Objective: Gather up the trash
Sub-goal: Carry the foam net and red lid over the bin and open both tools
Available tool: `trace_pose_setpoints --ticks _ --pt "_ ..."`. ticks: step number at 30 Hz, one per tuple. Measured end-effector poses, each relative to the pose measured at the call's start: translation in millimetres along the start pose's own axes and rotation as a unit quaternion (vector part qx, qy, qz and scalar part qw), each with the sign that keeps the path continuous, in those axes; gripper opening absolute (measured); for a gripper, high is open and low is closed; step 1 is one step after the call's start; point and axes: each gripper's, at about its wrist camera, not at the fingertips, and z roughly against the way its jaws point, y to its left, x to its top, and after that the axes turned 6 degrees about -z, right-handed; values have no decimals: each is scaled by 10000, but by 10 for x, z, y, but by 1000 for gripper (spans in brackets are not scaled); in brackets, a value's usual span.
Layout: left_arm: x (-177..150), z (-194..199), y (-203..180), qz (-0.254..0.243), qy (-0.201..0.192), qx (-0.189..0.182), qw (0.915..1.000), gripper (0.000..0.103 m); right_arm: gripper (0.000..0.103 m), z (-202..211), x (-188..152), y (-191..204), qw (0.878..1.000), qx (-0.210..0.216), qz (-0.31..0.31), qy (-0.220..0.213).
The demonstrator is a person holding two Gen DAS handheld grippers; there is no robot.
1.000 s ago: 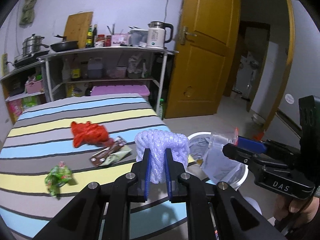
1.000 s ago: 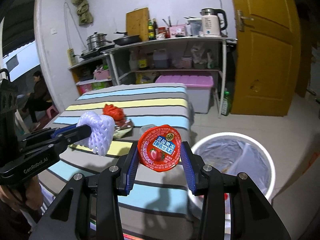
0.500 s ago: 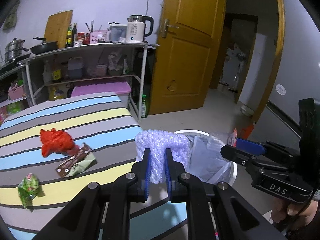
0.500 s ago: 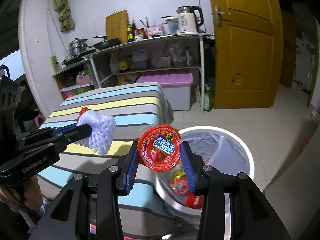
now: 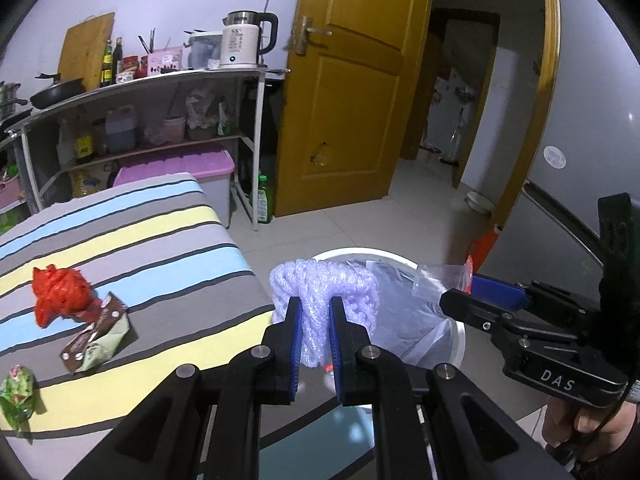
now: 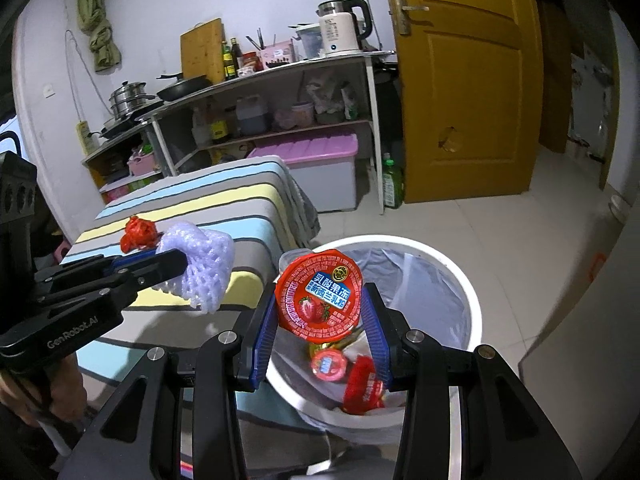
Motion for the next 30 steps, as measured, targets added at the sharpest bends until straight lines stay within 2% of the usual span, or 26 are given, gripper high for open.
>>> trace_pose_setpoints --ticks 16,30 --pt "40 -467 -140 -122 282 -291 9991 14 43 -273 2 -290 9990 -272 -254 267" --pt "47 -614 -76 0 379 -432 9983 31 45 -329 -10 -360 9984 -333 -383 246"
